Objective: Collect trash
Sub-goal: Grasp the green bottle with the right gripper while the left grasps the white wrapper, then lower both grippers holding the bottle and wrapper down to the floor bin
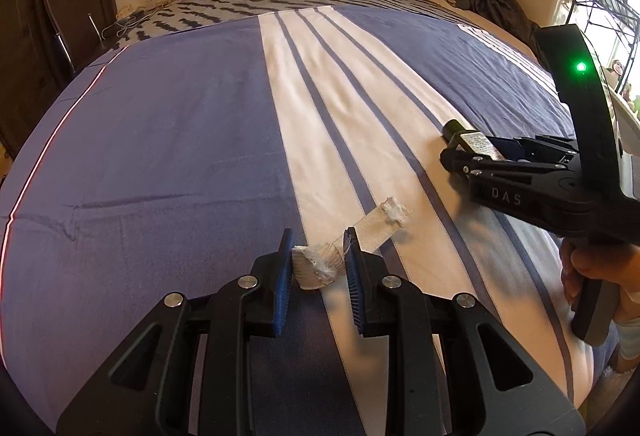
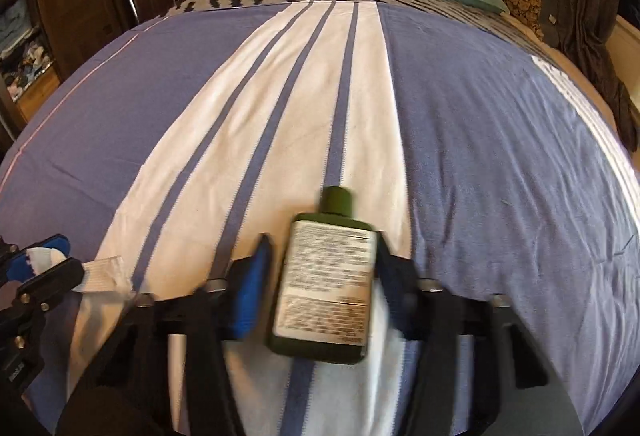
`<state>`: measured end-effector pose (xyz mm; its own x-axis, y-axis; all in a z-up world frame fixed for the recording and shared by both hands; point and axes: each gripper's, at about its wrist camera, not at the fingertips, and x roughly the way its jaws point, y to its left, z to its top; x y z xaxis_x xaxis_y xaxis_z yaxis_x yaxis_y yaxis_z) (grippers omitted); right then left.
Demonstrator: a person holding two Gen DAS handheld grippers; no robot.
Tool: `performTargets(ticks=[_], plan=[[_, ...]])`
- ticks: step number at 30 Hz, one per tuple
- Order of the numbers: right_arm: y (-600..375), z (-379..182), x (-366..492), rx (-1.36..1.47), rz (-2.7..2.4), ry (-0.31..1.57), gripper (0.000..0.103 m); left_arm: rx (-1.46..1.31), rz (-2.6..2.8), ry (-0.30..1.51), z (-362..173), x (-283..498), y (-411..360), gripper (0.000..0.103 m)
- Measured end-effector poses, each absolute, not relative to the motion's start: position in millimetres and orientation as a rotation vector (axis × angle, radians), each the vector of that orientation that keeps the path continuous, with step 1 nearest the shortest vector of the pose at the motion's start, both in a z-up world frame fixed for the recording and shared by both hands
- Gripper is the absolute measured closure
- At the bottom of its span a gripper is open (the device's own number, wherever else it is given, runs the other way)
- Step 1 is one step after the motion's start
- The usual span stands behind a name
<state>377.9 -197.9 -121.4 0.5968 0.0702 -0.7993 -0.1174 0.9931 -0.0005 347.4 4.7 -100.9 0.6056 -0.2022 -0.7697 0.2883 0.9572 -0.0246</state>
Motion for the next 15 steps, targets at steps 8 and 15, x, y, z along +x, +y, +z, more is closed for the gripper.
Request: performTargets(ticks=[8,15], plan=[[-206.3,-96.6,332.4,-0.096,0.142,0.881,0.059,0.116,-0.301,0.829,-72.3,306.0,-4.2,0.080],[-221.6,-34.6,268.4,-0.088,0.140,0.763,0.059,0.126,-0.318,0.742,-22.9,255.0,-18.2,0.080]])
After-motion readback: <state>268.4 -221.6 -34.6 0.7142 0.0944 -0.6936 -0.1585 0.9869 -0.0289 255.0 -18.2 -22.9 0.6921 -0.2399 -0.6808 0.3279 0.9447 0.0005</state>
